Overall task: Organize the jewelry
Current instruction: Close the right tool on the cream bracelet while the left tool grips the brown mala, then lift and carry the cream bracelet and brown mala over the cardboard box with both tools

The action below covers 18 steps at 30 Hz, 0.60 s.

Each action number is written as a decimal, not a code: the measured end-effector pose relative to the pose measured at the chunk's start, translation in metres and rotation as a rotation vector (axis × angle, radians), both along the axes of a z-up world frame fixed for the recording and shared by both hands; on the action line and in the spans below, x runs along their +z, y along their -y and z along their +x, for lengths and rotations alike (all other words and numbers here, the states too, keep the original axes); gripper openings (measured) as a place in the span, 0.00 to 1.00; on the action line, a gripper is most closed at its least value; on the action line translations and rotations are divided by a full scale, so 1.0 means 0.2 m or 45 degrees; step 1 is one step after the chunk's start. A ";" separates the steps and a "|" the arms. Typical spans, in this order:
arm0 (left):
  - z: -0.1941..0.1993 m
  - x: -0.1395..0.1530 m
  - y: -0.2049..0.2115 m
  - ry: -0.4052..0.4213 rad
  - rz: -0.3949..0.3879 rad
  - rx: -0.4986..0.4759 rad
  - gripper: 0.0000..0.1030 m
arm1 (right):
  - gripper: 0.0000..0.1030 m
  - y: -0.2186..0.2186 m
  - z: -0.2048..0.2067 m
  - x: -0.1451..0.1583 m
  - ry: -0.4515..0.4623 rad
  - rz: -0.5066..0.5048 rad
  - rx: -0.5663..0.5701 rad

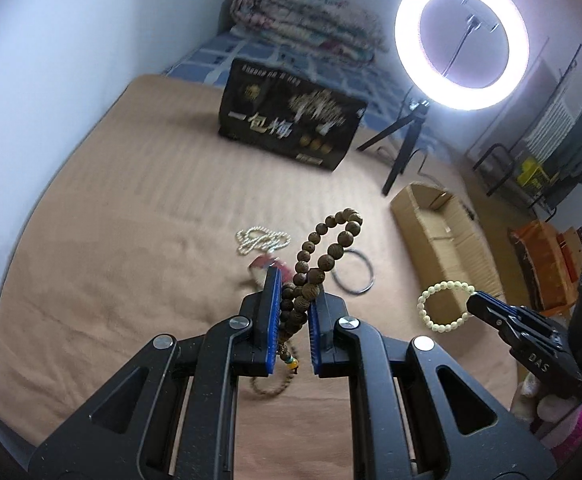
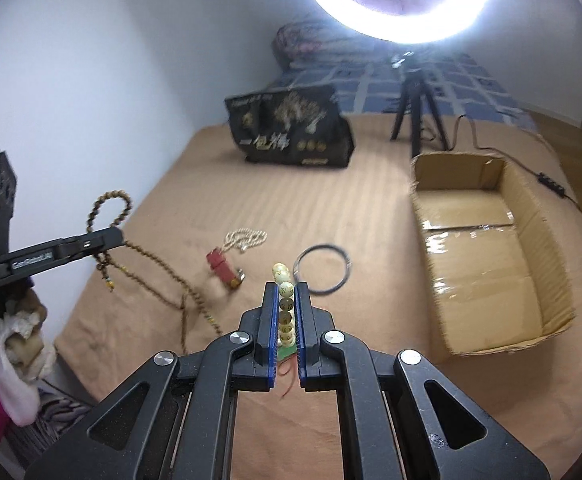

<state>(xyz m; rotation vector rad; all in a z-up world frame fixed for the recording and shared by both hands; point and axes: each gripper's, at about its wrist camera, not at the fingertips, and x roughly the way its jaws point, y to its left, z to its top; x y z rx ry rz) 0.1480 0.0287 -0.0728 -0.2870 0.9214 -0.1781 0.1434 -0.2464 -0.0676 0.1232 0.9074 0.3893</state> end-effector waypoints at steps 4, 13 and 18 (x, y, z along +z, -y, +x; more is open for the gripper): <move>-0.03 0.11 0.04 0.046 -0.016 -0.027 0.10 | 0.06 0.14 0.01 0.05 0.036 0.002 -0.077; 0.03 0.42 0.28 0.203 -0.032 -0.152 0.10 | 0.06 0.45 0.04 0.12 0.074 0.017 -0.251; 0.09 0.54 0.44 0.266 -0.036 -0.214 0.10 | 0.06 0.56 0.05 0.12 0.068 0.009 -0.314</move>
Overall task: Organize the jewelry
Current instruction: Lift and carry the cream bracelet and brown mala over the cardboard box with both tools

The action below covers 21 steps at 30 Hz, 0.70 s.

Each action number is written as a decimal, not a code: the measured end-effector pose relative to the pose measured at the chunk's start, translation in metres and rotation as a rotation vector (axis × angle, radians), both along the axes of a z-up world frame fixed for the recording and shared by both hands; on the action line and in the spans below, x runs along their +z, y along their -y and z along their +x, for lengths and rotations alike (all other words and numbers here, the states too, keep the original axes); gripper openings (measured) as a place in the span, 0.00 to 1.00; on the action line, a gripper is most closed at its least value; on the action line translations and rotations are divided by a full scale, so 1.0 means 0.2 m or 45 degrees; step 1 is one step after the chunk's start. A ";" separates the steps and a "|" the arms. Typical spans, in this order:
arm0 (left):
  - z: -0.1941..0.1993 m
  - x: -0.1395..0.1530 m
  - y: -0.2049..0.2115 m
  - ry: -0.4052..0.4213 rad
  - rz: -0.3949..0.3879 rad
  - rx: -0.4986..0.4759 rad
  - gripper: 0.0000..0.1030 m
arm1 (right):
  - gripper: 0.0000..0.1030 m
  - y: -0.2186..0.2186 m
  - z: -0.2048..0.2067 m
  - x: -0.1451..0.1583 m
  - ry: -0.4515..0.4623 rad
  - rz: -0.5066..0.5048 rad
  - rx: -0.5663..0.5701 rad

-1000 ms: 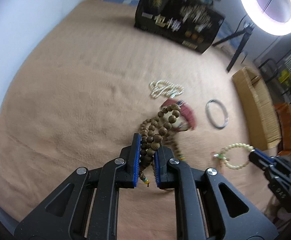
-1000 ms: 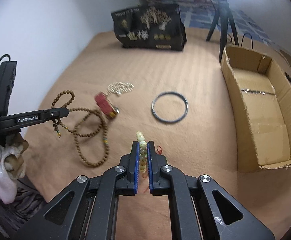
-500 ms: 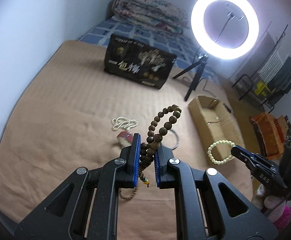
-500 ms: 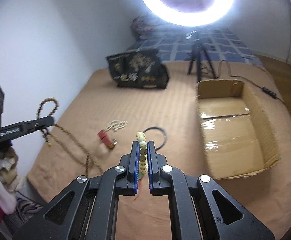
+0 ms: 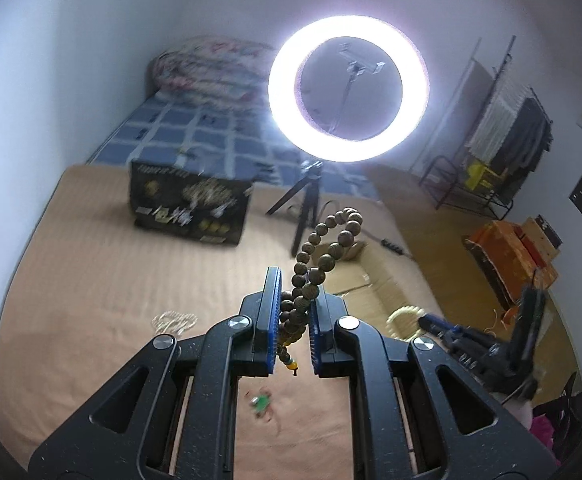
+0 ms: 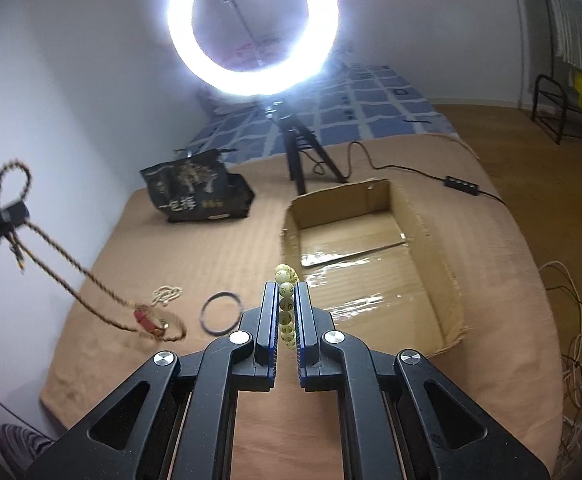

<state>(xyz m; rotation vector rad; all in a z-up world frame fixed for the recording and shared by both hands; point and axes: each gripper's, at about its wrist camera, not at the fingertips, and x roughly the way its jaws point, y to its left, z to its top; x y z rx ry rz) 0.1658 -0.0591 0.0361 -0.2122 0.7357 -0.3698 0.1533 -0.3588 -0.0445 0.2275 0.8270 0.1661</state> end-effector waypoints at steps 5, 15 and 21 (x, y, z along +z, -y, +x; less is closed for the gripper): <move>0.11 0.11 0.19 0.045 -0.020 -0.054 0.10 | 0.06 0.06 0.03 -0.02 -0.020 -0.018 -0.036; 0.32 0.27 0.56 0.123 -0.019 -0.134 0.10 | 0.06 0.22 0.07 -0.08 -0.072 -0.016 -0.133; 0.40 0.25 0.76 0.107 -0.026 -0.183 0.10 | 0.06 0.32 0.09 -0.15 -0.120 0.007 -0.188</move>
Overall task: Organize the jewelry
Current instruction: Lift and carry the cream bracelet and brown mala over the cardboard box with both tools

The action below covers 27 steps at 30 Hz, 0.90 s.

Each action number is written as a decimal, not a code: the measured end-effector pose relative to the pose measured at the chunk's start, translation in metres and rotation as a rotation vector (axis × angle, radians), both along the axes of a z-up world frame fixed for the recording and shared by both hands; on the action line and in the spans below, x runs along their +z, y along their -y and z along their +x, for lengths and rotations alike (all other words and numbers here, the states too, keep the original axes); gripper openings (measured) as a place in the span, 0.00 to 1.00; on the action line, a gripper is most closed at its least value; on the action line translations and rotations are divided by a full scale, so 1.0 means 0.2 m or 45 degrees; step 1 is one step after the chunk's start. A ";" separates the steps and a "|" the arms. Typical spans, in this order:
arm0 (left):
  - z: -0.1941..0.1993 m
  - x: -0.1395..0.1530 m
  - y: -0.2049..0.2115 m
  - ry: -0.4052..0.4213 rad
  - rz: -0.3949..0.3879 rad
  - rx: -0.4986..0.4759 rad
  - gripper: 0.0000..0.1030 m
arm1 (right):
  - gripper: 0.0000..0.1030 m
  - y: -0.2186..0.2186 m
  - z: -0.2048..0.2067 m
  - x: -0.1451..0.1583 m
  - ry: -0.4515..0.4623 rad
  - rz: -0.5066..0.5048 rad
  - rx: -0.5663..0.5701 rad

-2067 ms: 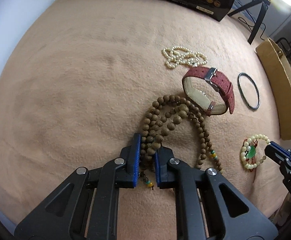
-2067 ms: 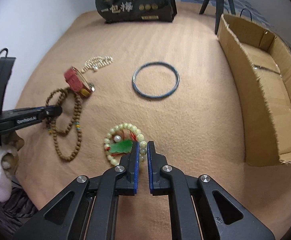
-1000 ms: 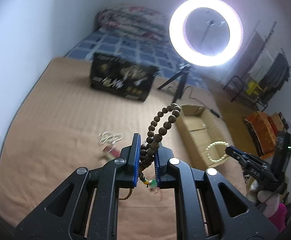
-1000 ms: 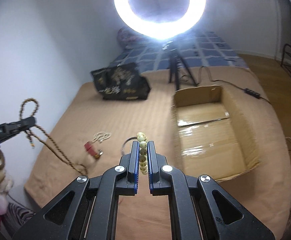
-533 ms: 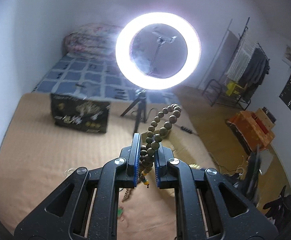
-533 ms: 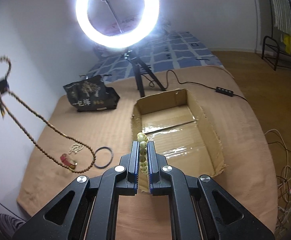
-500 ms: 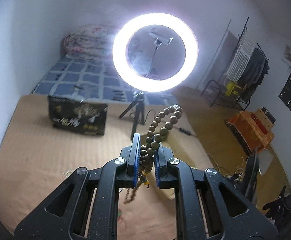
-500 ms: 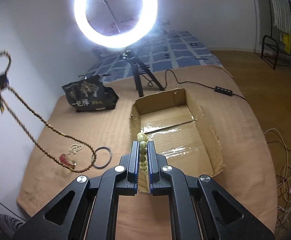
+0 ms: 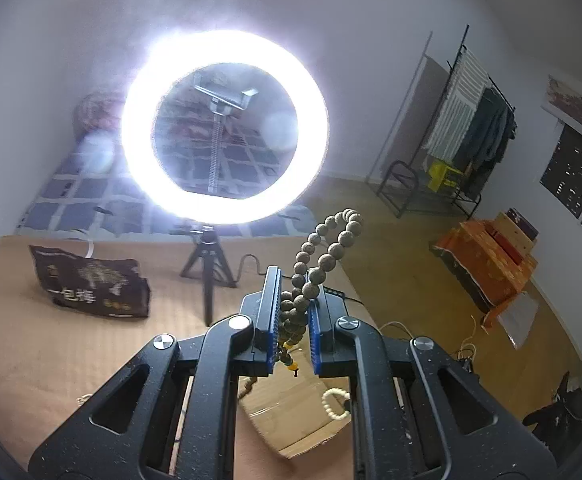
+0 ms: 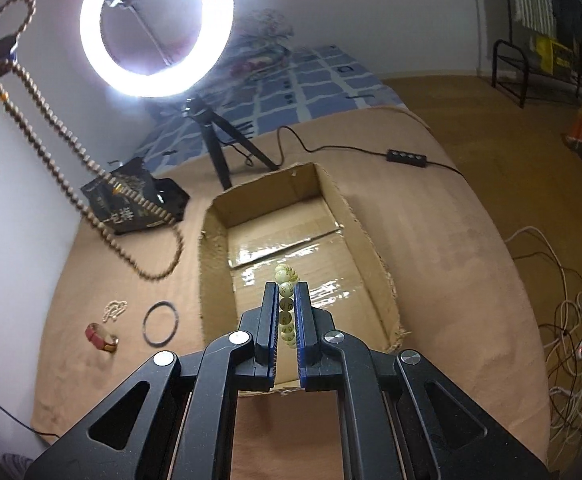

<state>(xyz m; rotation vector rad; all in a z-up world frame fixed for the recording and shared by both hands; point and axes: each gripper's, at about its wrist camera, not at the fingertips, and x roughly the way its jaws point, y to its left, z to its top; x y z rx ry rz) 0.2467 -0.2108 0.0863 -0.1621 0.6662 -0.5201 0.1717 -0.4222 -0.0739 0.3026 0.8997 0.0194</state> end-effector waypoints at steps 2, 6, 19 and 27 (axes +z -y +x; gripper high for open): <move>0.03 -0.02 0.05 -0.012 0.007 -0.017 0.10 | 0.06 0.01 0.01 -0.02 -0.018 -0.001 -0.010; 0.09 -0.09 0.14 -0.039 0.040 -0.009 0.10 | 0.06 0.04 0.03 -0.06 -0.052 0.008 -0.028; 0.18 -0.57 0.31 -0.226 0.254 -0.022 0.10 | 0.06 0.08 0.05 -0.13 -0.112 -0.003 -0.058; 0.19 -0.67 0.33 -0.266 0.309 -0.061 0.10 | 0.06 0.05 0.07 -0.15 -0.134 -0.045 -0.055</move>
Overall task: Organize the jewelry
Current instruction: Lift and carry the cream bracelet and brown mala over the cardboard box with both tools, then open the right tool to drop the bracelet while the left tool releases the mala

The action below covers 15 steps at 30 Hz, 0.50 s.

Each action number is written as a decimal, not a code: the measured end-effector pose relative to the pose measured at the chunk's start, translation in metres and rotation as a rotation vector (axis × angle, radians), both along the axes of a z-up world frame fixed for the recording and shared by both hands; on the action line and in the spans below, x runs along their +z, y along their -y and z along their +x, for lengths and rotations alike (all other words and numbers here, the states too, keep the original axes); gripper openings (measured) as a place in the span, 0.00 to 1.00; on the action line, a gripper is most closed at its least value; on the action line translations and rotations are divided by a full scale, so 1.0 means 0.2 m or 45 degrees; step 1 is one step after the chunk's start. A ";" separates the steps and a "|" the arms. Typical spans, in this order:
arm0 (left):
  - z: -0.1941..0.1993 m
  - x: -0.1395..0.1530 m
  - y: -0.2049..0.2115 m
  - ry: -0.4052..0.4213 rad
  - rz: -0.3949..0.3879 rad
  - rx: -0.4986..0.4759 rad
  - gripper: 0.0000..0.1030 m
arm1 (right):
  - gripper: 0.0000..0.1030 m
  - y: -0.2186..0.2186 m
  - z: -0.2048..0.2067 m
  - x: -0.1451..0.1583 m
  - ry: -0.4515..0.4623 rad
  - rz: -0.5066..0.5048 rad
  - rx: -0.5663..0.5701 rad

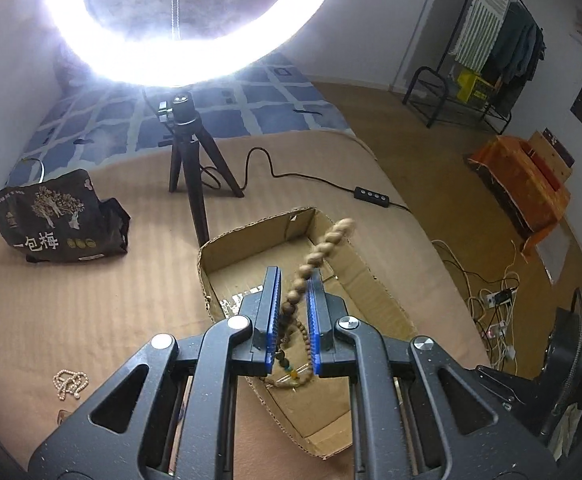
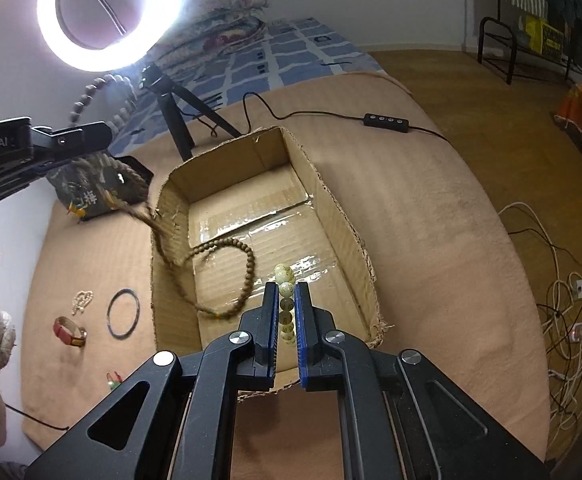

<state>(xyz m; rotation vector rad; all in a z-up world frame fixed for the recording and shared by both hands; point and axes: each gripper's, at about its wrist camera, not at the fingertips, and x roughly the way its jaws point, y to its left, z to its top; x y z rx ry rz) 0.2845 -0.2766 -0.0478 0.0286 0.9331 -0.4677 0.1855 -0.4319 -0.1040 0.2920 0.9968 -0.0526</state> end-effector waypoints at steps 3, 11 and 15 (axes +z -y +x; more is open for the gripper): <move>0.01 0.00 0.00 -0.009 0.010 -0.009 0.20 | 0.09 0.00 0.00 0.00 -0.006 -0.006 -0.010; 0.00 0.05 -0.11 0.026 -0.001 0.017 0.29 | 0.32 -0.02 0.00 0.03 0.029 -0.030 -0.016; -0.03 0.08 -0.19 0.059 0.010 0.042 0.29 | 0.32 -0.03 -0.01 0.04 0.039 -0.038 -0.016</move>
